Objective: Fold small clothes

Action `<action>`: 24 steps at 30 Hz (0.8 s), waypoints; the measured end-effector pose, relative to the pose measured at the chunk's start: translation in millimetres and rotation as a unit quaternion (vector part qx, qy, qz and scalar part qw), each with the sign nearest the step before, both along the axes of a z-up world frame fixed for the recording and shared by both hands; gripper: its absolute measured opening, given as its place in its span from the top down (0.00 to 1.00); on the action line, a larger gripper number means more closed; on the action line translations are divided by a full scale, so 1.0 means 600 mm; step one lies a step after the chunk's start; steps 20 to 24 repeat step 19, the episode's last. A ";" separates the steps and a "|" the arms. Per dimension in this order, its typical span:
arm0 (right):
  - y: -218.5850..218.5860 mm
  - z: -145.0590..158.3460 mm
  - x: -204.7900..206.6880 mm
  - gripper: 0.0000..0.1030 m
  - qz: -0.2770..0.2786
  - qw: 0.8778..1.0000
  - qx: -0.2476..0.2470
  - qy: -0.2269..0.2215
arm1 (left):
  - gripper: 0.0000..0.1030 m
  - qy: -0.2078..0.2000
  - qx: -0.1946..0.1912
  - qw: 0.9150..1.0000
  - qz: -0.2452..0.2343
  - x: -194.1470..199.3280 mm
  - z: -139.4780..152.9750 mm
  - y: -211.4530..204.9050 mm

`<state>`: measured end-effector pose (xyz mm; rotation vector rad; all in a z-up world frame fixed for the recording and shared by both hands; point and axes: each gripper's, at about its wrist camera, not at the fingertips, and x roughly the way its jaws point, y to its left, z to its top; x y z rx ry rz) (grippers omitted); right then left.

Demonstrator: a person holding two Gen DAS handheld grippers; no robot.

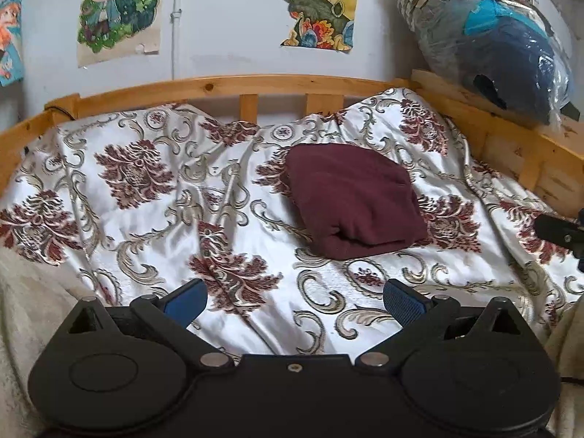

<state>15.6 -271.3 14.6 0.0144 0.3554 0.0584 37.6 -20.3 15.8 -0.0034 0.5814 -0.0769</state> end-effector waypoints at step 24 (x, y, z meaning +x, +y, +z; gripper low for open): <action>0.004 -0.003 0.005 0.00 0.007 1.000 -0.017 0.005 | 0.01 0.003 0.018 1.000 0.016 0.005 -0.004 -0.006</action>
